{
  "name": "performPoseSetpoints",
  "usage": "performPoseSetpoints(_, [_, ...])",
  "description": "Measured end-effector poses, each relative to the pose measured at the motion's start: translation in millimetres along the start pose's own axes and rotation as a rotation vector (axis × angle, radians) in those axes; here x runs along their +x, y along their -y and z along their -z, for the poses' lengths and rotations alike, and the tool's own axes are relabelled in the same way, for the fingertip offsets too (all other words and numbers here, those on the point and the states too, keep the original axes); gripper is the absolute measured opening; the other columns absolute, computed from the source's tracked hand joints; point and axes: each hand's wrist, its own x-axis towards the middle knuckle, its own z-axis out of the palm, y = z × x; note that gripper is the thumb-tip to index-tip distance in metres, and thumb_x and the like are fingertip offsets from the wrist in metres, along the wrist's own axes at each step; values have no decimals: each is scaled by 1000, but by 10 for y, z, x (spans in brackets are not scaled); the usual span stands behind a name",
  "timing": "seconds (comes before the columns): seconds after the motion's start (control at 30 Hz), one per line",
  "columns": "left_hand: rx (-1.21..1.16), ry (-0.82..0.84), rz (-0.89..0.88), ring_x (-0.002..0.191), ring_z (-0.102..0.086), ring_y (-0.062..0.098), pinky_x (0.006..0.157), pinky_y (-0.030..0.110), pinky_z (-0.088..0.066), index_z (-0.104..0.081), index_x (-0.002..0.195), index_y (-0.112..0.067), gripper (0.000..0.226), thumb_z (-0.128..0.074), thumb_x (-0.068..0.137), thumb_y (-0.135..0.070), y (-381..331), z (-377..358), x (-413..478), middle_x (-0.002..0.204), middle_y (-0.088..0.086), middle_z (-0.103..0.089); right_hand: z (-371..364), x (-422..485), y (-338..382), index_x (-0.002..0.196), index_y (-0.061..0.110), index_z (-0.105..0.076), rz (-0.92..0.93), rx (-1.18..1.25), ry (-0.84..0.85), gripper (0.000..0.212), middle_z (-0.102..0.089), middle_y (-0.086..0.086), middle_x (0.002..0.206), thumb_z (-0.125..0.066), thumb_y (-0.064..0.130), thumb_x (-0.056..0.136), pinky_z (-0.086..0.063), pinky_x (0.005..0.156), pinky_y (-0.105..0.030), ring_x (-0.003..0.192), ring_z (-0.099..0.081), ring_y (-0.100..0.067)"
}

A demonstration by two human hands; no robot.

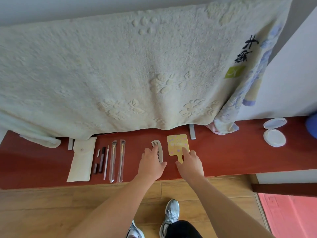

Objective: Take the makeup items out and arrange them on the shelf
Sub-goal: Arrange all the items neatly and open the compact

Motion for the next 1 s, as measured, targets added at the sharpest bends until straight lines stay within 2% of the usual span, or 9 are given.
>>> performPoseSetpoints(0.23, [32,-39,43,113,-53,25,87,36,-54,-33,146,-23,75,-70,86,-47,-72,-44,50,120,3,-47,-29,42,16,145,23,-35,17,-4,7,53,-46,-7,125,-54,27,95,-46,86,-32,109,-52,-25])
performPoseSetpoints(0.5, [47,-51,41,106,-57,25,86,35,-52,-40,141,-22,61,-70,89,-31,-101,-28,76,116,6,-49,-38,65,95,144,18,-38,0,-9,35,51,-48,-10,127,-48,15,94,-50,84,-34,104,-56,-28])
performPoseSetpoints(0.77, [-41,-23,111,104,-59,31,88,37,-53,-36,146,-23,73,-74,84,-25,-27,6,80,117,9,-47,-32,57,136,144,23,-40,-59,26,24,56,-50,-10,121,-48,14,89,-52,79,-33,98,-59,-27])
performPoseSetpoints(1.0, [-66,30,140,104,-57,32,87,37,-52,-34,145,-26,75,-76,83,-24,72,52,118,118,10,-45,-24,14,206,143,24,-42,-75,34,3,57,-52,-8,117,-51,17,88,-52,78,-33,96,-59,-26])
